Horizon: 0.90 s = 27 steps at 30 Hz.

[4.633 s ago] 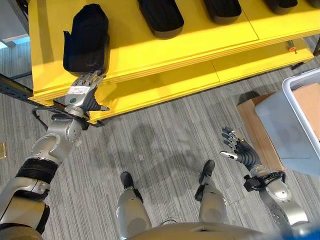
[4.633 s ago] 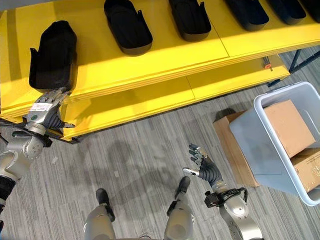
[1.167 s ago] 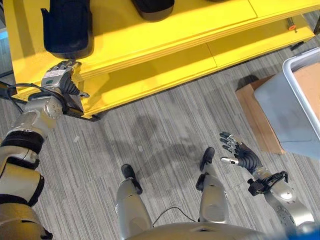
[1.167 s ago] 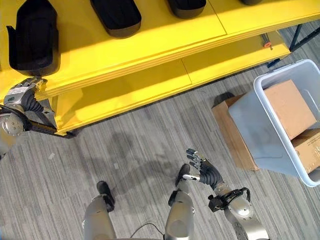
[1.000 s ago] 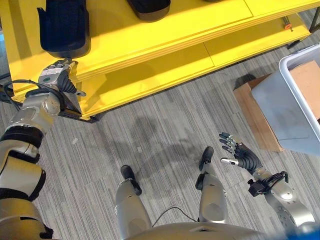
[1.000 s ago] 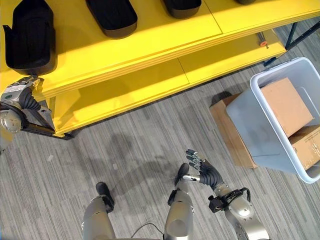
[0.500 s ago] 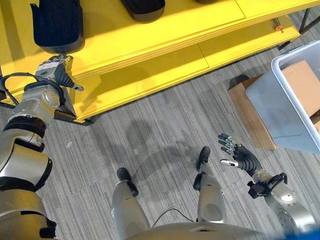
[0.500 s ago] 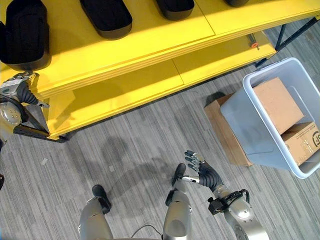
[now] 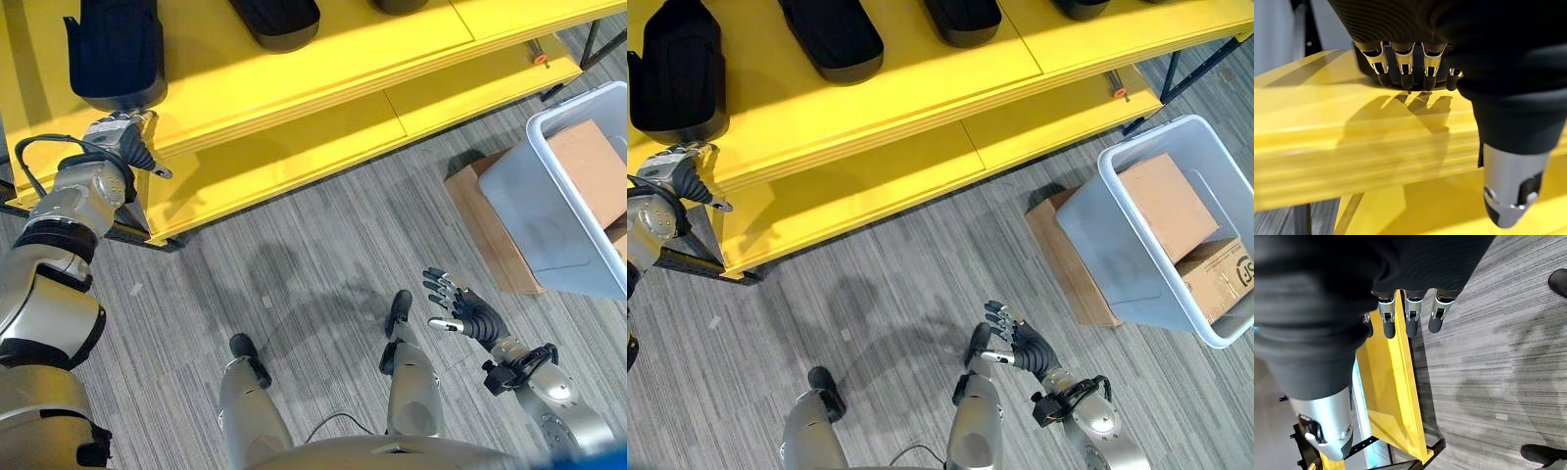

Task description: Move parts from the plastic box to the shelf.

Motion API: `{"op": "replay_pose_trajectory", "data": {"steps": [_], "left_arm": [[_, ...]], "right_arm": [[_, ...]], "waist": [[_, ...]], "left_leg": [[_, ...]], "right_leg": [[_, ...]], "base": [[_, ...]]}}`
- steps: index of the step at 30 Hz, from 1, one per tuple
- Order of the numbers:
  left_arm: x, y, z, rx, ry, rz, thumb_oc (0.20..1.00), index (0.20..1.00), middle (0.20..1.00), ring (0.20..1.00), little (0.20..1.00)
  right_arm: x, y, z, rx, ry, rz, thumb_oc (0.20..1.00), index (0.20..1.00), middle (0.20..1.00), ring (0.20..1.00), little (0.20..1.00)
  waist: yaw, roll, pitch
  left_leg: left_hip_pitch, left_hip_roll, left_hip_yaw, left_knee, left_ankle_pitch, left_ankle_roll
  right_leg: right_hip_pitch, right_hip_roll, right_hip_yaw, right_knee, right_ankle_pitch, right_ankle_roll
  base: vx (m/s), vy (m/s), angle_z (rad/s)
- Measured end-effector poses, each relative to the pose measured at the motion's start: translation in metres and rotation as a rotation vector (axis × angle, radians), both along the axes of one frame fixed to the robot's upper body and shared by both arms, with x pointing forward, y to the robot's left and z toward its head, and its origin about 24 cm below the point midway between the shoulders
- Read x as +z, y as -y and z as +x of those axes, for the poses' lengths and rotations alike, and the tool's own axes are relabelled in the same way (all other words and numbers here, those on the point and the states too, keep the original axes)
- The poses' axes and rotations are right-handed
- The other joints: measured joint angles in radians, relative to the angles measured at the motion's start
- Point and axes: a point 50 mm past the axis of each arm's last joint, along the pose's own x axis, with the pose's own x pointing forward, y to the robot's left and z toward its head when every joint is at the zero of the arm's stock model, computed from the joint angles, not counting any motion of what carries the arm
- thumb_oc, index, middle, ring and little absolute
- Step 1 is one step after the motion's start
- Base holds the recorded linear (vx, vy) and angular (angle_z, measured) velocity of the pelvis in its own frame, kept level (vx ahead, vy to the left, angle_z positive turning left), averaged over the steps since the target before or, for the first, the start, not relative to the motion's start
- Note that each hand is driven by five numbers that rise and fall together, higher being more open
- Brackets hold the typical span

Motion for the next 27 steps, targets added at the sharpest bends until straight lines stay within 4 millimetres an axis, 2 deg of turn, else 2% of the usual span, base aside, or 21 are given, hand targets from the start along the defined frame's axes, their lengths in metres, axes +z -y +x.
{"op": "replay_pose_trajectory", "data": {"steps": [1,3,4,8,12,21,24,27], "left_arm": [[0.002,0.003,0.002,-0.01,0.001,0.004,1.0,1.0,1.0,1.0,1.0],[0.001,0.008,0.004,-0.025,-0.007,0.011,1.0,1.0,1.0,1.0,1.0],[0.001,0.01,0.006,-0.033,-0.011,0.016,1.0,1.0,1.0,1.0,1.0],[0.0,0.012,0.007,-0.038,-0.027,0.015,1.0,1.0,1.0,1.0,1.0],[0.008,0.014,0.009,-0.043,-0.006,0.014,1.0,1.0,1.0,1.0,1.0],[0.01,0.014,0.009,-0.041,0.0,0.016,1.0,1.0,1.0,1.0,1.0],[0.01,0.015,0.01,-0.042,-0.004,0.024,1.0,1.0,1.0,1.0,1.0],[0.018,0.016,0.011,-0.044,0.016,0.02,1.0,1.0,1.0,1.0,1.0]], "right_arm": [[0.0,0.0,0.0,0.0,-0.002,0.0,1.0,1.0,1.0,1.0,1.0],[-0.001,0.0,-0.001,0.0,-0.009,-0.001,1.0,1.0,1.0,1.0,1.0],[-0.005,0.0,-0.004,0.005,-0.031,0.0,1.0,1.0,1.0,1.0,1.0],[-0.004,0.0,-0.003,0.005,-0.025,-0.001,1.0,1.0,1.0,1.0,1.0],[-0.004,0.0,-0.003,0.006,-0.025,0.0,1.0,1.0,1.0,1.0,1.0],[-0.005,0.0,-0.004,0.003,-0.031,0.007,1.0,1.0,1.0,1.0,1.0],[-0.005,0.003,-0.005,-0.007,-0.033,0.006,1.0,1.0,1.0,1.0,1.0],[-0.004,0.003,-0.005,-0.009,-0.034,0.013,1.0,1.0,1.0,1.0,1.0]], "waist": [[-0.002,0.0,0.0],[-0.005,0.009,-0.002],[-0.004,0.015,-0.003],[-0.002,0.02,-0.005],[0.0,0.02,-0.005],[-0.013,0.019,-0.007],[-0.014,0.018,-0.008],[-0.015,0.017,-0.008]], "left_leg": [[0.0,0.0,0.001,0.001,-0.003,0.005],[0.002,0.013,0.012,-0.011,0.002,0.011],[0.003,0.014,0.004,-0.019,0.01,0.002],[0.032,0.01,0.014,-0.061,0.037,-0.016],[0.04,0.008,0.02,-0.064,0.037,-0.016],[0.01,0.014,0.027,-0.029,0.019,-0.003],[0.009,0.015,0.02,-0.03,0.019,-0.005],[0.009,0.014,0.021,-0.029,0.019,-0.005]], "right_leg": [[0.0,0.0,-0.001,-0.002,-0.013,-0.01],[-0.005,0.0,-0.004,-0.006,-0.036,0.011],[-0.022,0.005,-0.001,0.036,-0.036,-0.002],[-0.02,0.016,0.008,0.027,-0.025,-0.006],[-0.017,0.013,0.012,0.029,-0.025,-0.006],[-0.021,0.013,0.006,-0.006,-0.04,-0.007],[-0.023,0.019,0.015,0.0,-0.011,-0.005],[-0.024,0.018,0.018,0.006,-0.009,-0.008]], "base": [[0.0,0.0,0.0],[0.0,-0.006,-0.03],[0.0,-0.009,-0.03],[0.0,-0.004,-0.04],[0.0,-0.001,-0.01],[0.0,0.007,-0.01],[0.0,0.004,0.02],[0.0,0.0,0.0]]}}
